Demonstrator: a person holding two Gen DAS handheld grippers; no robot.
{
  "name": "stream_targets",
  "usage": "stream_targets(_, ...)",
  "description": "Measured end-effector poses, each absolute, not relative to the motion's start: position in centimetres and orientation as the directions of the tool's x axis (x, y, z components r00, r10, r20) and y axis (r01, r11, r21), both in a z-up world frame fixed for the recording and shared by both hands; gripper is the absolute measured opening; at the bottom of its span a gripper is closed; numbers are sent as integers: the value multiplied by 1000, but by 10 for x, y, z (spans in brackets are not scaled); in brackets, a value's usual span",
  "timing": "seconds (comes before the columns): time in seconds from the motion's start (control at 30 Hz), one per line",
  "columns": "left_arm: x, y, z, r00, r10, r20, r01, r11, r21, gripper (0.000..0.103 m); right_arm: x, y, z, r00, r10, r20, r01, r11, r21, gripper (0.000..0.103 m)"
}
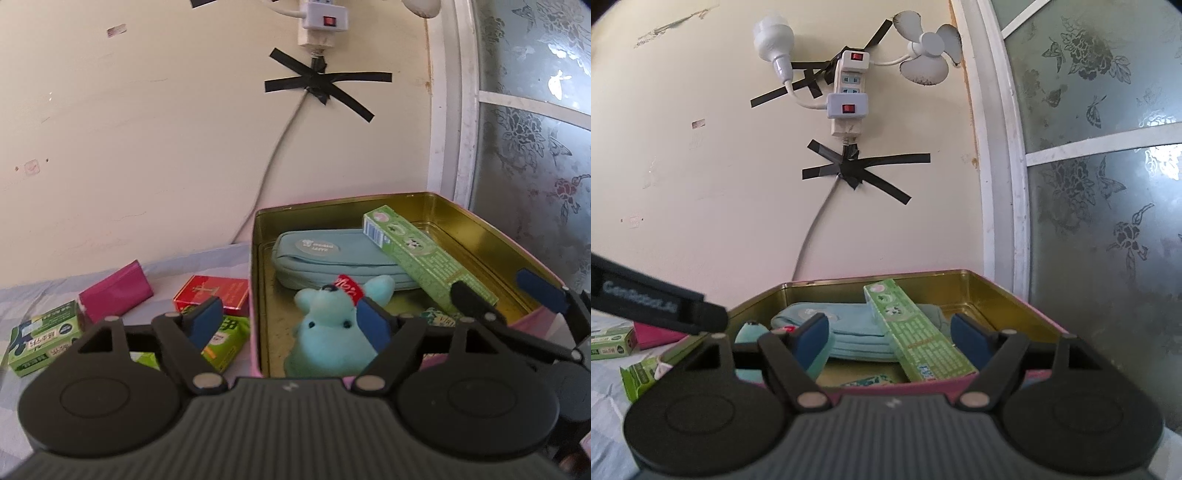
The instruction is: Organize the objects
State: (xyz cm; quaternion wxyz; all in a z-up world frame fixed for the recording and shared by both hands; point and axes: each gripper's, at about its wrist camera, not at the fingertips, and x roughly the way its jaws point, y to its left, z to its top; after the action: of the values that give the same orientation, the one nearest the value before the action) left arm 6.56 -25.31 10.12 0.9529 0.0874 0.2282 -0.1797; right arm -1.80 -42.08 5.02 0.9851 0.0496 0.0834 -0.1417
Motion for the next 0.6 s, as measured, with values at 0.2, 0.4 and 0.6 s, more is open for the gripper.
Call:
stream_targets(0.2,62,-251,89,832,-279,-479,373,921,112,81,-19,-423,51,943,-285,-171,301,950,80,76)
stream_targets(0.4,58,-249,79,840,-271,-470,368,921,127,81,-17,-426,50,936,-295,-195,316,945,88,78)
stream_targets(0.6,44,-254,77,863,-281,-420,378,910,169,82,-13,-429,48,928,-298,-221,327,939,105,78)
